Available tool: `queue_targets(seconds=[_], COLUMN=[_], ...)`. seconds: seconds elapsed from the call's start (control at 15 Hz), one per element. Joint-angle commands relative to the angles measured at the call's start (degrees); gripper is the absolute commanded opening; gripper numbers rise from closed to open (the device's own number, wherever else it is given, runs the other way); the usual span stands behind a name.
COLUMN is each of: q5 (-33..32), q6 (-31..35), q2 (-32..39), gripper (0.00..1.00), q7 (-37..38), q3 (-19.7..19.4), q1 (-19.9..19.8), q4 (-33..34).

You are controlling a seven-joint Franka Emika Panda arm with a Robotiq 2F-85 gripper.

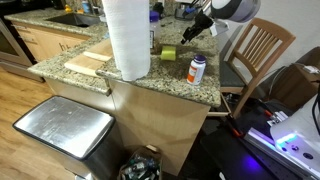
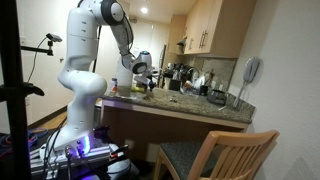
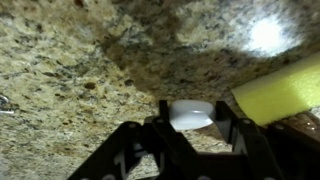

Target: Move the white object from the top of the clear container and put it on the countertop

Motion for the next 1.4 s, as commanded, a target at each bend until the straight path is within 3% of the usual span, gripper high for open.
queue_targets(seconds=[0.0, 0.4, 0.47, 0.53, 0.8, 1.07, 1.33], q5=[1.2, 1.8, 2.7, 2.8, -2.1, -6.7, 6.7], q6=[1.7, -4.0, -5.7, -7.0, -5.5, 1.6, 10.6], q2=[1.8, 1.5, 1.2, 1.1, 1.9, 3.1, 4.3], gripper=[0.19, 0.19, 0.69, 0.70, 0.98, 1.00, 1.00], q7=[0.5, -0.2, -2.0, -2.8, 0.7, 4.7, -0.1], q3=[0.3, 0.3, 0.4, 0.4, -0.2, -0.8, 2.1], q1=[0.3, 0.3, 0.4, 0.4, 0.1, 0.1, 1.6], q4=[-0.4, 0.7, 1.0, 1.2, 0.8, 0.4, 1.6])
